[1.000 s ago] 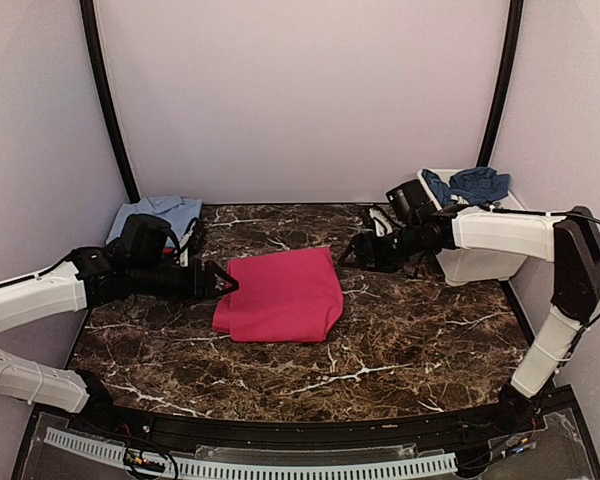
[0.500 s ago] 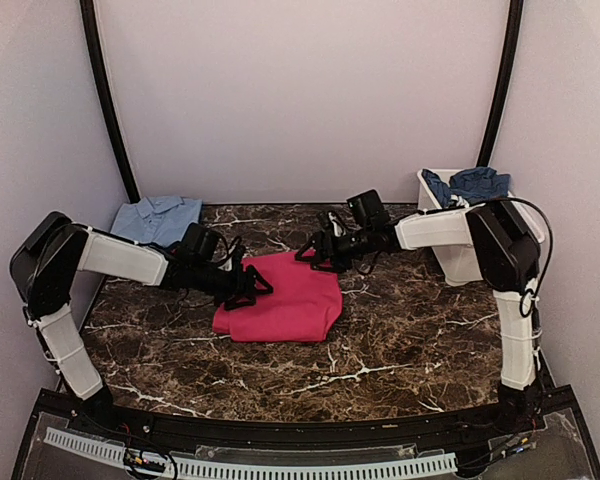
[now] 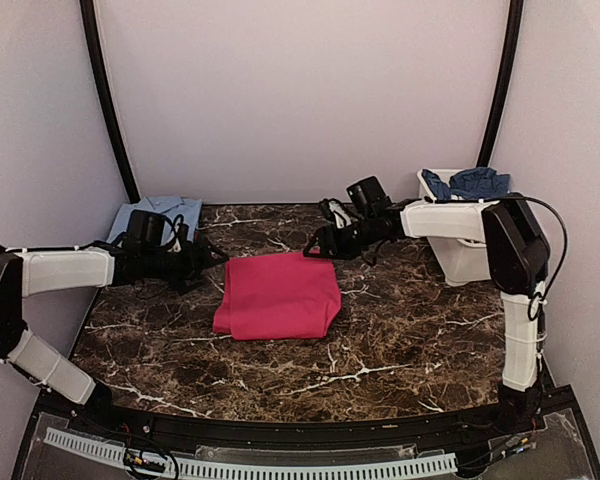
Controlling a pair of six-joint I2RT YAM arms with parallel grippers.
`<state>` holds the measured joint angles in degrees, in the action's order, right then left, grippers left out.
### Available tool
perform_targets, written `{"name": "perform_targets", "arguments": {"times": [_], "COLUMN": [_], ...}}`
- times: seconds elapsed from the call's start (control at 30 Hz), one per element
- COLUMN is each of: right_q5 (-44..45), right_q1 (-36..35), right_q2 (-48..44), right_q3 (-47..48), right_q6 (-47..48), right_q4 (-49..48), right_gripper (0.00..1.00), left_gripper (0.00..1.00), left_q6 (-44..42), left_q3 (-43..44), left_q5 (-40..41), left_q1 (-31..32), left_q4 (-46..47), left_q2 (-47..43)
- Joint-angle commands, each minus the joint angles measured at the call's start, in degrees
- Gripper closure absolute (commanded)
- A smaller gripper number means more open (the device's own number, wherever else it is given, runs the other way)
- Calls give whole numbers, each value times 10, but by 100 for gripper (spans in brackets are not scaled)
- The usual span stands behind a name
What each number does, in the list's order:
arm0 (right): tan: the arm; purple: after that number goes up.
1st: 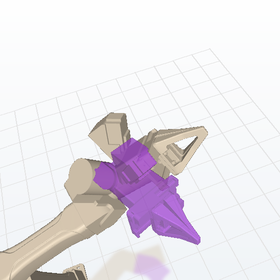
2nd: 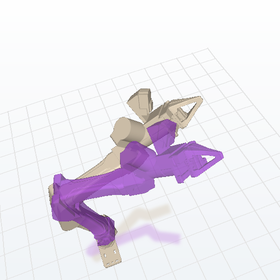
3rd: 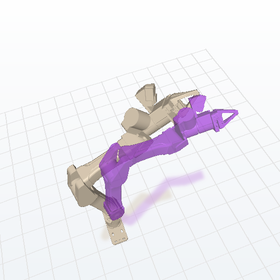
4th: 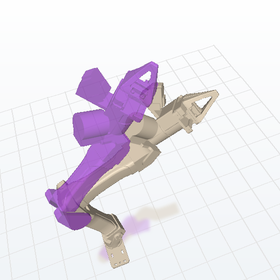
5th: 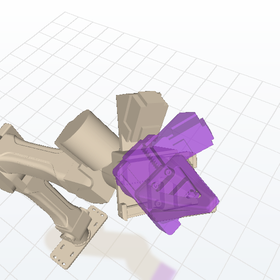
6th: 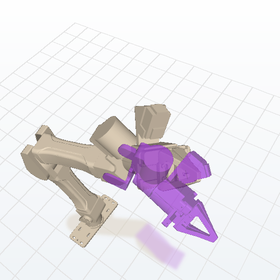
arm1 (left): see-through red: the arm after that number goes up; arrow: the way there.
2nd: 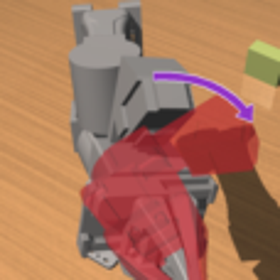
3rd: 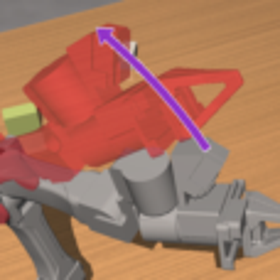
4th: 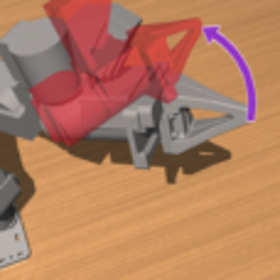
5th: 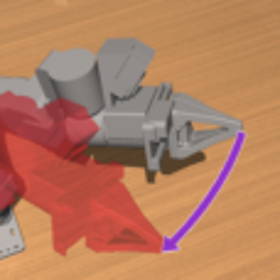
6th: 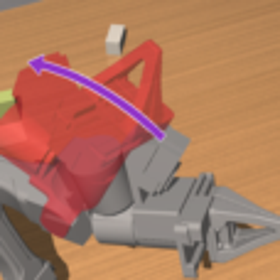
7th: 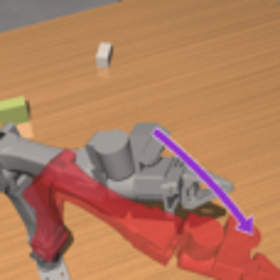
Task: Fold and stack the mixed laundry pile
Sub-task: Smooth out the square-folded trousers at the center of the board, then pick up the square-folded trousers from the center of the board.
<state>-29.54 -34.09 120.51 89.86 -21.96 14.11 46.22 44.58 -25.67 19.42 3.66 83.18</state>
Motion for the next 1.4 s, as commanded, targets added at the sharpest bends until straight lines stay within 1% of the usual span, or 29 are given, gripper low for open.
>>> {"name": "perform_targets", "arguments": {"times": [0.0,0.07,0.17,0.27,0.4,0.47,0.57,0.63,0.73,0.8,0.83,0.9,0.93,1.03,1.1,1.13,1.27,1.37], "right_q5": [115,149,201,247,300,334,377,397,425,434,441,461,471,492,496,497,499,490], "right_q1": [-101,-141,-200,-250,-305,-324,-339,-341,-342,-344,-346,-353,-356,-357,-356,-356,-354,-348], "right_q2": [-91,-93,-76,-40,22,55,104,134,164,180,186,196,199,187,164,152,112,109], "right_q3": [5,8,31,62,109,138,183,210,228,232,230,224,221,205,189,185,183,204], "right_q6": [117,145,178,202,216,236,251,255,266,274,280,294,298,299,306,311,333,338], "right_q4": [45,55,73,90,109,119,138,153,160,164,164,164,164,157,127,118,78,79], "right_gripper": [36,37,41,47,51,49,39,36,33,33,35,47,58,83,96,100,100,100], "left_gripper": [1,1,1,1,1,1,1,1,1,1,1,1,1,1,1,1,1,1], "left_q6": [23,22,16,16,23,24,28,27,24,27,30,41,46,50,53,60,90,121], "left_q3": [-38,-36,-30,-46,-59,-68,-79,-81,-85,-92,-98,-110,-113,-121,-123,-124,-118,-115], "left_q5": [42,32,23,29,24,21,14,10,9,5,-6,-21,-26,-37,-40,-46,-69,-77], "left_q1": [-64,-84,-86,-87,-87,-87,-87,-87,-87,-87,-87,-87,-87,-83,-76,-74,-60,-54], "left_q4": [-74,-103,-129,-124,-119,-112,-104,-104,-102,-91,-78,-52,-45,-18,-6,2,50,95], "left_q2": [-87,-98,-103,-118,-116,-114,-108,-103,-96,-88,-79,-65,-61,-44,-38,-36,1,25]}}
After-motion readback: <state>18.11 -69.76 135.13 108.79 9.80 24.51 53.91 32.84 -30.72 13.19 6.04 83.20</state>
